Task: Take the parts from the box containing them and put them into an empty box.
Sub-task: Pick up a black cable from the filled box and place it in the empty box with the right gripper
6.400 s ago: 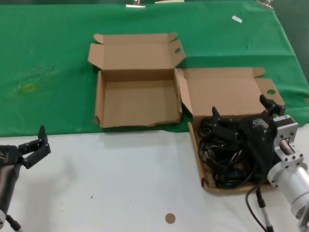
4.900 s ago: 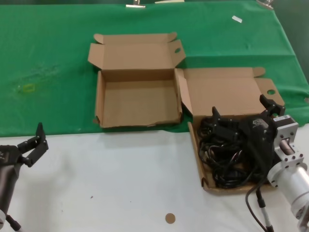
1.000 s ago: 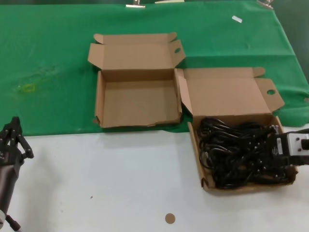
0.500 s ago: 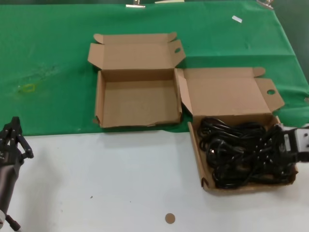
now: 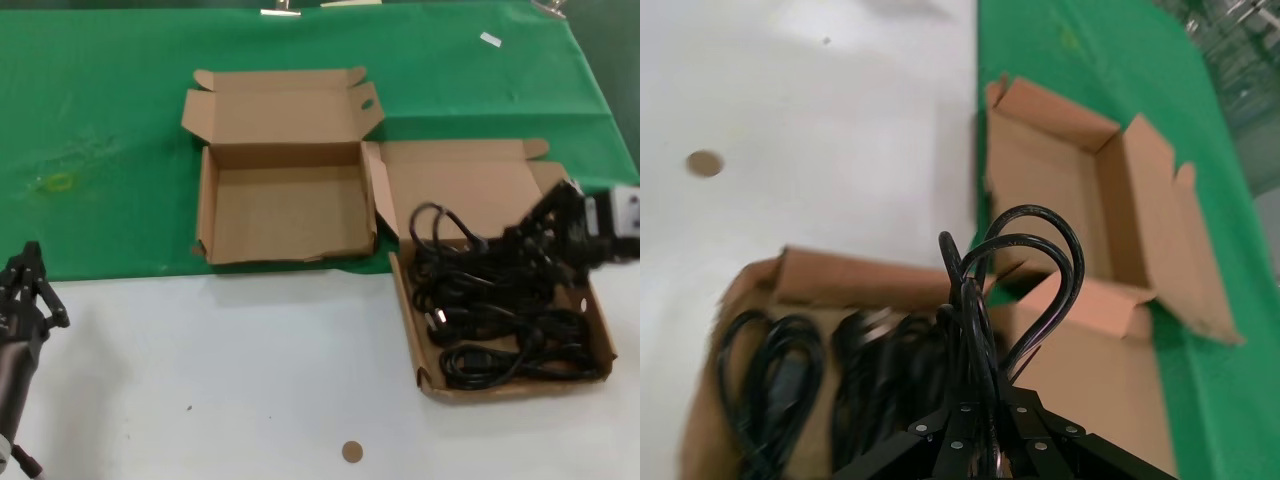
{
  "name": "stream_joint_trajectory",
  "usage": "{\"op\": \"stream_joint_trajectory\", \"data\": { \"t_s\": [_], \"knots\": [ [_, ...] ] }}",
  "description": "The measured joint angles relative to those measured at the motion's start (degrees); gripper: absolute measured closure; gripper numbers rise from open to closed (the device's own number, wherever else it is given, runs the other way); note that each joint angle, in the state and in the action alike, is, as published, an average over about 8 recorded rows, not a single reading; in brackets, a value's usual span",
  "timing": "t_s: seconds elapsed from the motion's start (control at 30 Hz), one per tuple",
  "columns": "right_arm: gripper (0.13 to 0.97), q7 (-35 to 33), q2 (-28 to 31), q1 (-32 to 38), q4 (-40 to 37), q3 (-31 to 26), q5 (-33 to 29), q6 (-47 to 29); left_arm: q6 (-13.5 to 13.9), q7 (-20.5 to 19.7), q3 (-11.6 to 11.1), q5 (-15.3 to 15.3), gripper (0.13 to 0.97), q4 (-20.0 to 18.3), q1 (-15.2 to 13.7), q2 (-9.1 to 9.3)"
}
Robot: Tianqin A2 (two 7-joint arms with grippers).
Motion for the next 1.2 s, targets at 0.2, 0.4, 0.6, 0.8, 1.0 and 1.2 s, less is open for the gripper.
{"op": "stream_joint_trajectory", "data": {
  "t_s": [0.2, 0.4, 0.6, 0.8, 1.0, 1.2],
  "knots": [
    [0.933, 1.0, -4.9, 5.9, -1.7, -2.0, -2.8, -0.8, 0.0, 0.0, 0.0, 0.0, 0.953, 0.0, 0.0, 0.0],
    [0.937, 1.6, -12.4, 11.7, -5.4, -5.0, -6.8, 0.5, 0.0, 0.0, 0.0, 0.0, 0.953, 0.0, 0.0, 0.0],
    [0.939, 1.4, -20.2, 16.9, -11.8, -8.0, -10.3, 2.6, 0.0, 0.0, 0.0, 0.0, 0.953, 0.0, 0.0, 0.0],
    [0.939, 0.3, -27.2, 20.9, -19.6, -10.2, -12.5, 5.0, 0.0, 0.0, 0.0, 0.0, 0.953, 0.0, 0.0, 0.0],
    [0.939, -1.8, -33.7, 24.7, -28.7, -11.8, -13.7, 7.7, 0.0, 0.0, 0.0, 0.0, 0.953, 0.0, 0.0, 0.0],
    [0.94, -4.6, -38.9, 27.9, -36.9, -12.7, -14.0, 10.2, 0.0, 0.0, 0.0, 0.0, 0.953, 0.0, 0.0, 0.0]
  ]
}}
